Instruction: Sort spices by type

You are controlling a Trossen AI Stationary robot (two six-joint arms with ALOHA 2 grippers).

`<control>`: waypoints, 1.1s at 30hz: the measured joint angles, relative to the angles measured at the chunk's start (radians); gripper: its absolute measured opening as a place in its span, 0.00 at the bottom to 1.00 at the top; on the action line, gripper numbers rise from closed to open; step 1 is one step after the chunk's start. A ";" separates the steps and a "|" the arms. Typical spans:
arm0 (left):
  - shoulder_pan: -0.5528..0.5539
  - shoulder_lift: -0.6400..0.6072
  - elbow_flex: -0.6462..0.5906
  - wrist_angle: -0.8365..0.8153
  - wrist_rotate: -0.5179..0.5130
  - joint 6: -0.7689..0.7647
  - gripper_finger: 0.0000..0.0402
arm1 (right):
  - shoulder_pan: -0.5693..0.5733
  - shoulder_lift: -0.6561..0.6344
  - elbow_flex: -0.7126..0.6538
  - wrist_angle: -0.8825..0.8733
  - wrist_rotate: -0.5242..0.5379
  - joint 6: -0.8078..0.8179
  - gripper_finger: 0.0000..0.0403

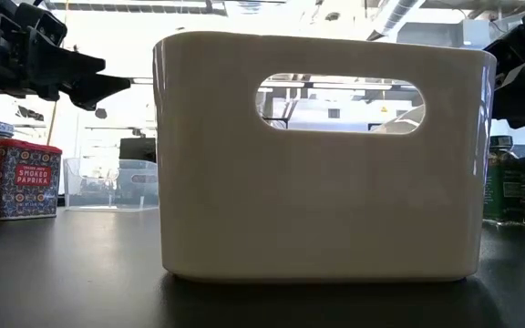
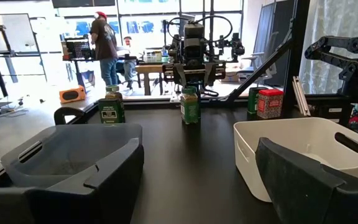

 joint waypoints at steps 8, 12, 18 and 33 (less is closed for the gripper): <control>0.000 0.000 0.000 0.000 0.000 0.000 0.73 | 0.000 0.000 0.000 0.000 0.000 0.000 0.69; 0.000 0.000 0.000 0.000 0.000 0.000 0.73 | 0.000 0.000 0.000 0.000 0.000 0.000 0.69; 0.000 0.000 0.000 0.000 0.000 0.000 0.73 | 0.000 0.000 0.000 0.000 0.000 0.000 0.69; 0.000 0.000 0.000 0.001 0.000 -0.074 0.73 | 0.000 0.000 0.000 0.000 0.000 0.000 0.69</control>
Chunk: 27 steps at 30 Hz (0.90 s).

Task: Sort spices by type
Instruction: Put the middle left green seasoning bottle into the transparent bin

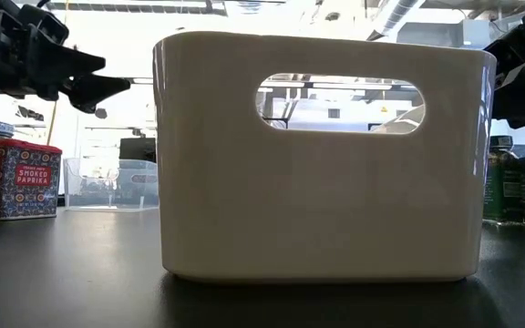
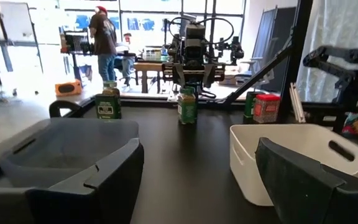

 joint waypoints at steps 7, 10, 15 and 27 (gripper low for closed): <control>0.000 0.000 0.000 0.001 -0.001 -0.108 0.73 | 0.000 0.000 0.000 0.000 0.000 0.000 0.69; 0.000 0.000 0.019 -0.008 -0.013 -0.171 0.73 | 0.000 0.000 0.000 0.000 0.000 0.000 0.69; 0.000 0.010 0.109 -0.094 -0.085 -0.185 0.73 | 0.000 0.000 0.000 0.000 0.000 0.000 0.69; -0.067 0.396 0.417 -0.256 -0.369 -0.330 0.73 | 0.000 0.000 0.000 0.000 0.000 0.000 0.69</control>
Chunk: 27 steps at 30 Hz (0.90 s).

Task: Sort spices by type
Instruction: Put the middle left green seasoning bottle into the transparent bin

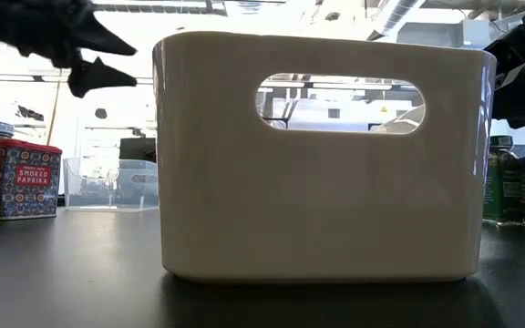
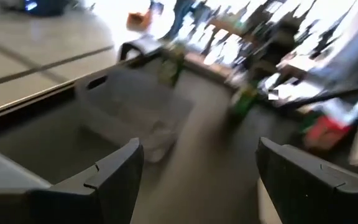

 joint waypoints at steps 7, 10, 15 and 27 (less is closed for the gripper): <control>-0.068 0.353 0.260 -0.090 -0.186 -0.002 0.73 | 0.000 0.000 0.000 0.000 0.000 0.000 0.69; -0.075 0.484 0.371 -0.163 -0.208 -0.010 0.73 | 0.000 0.000 0.000 0.000 0.000 0.000 0.69; -0.075 0.660 0.561 -0.347 -0.213 -0.135 0.73 | 0.000 0.000 0.000 0.000 0.000 0.000 0.69; -0.084 0.846 0.844 -1.084 -0.063 -0.604 0.73 | 0.000 0.000 0.000 0.000 0.000 0.000 0.69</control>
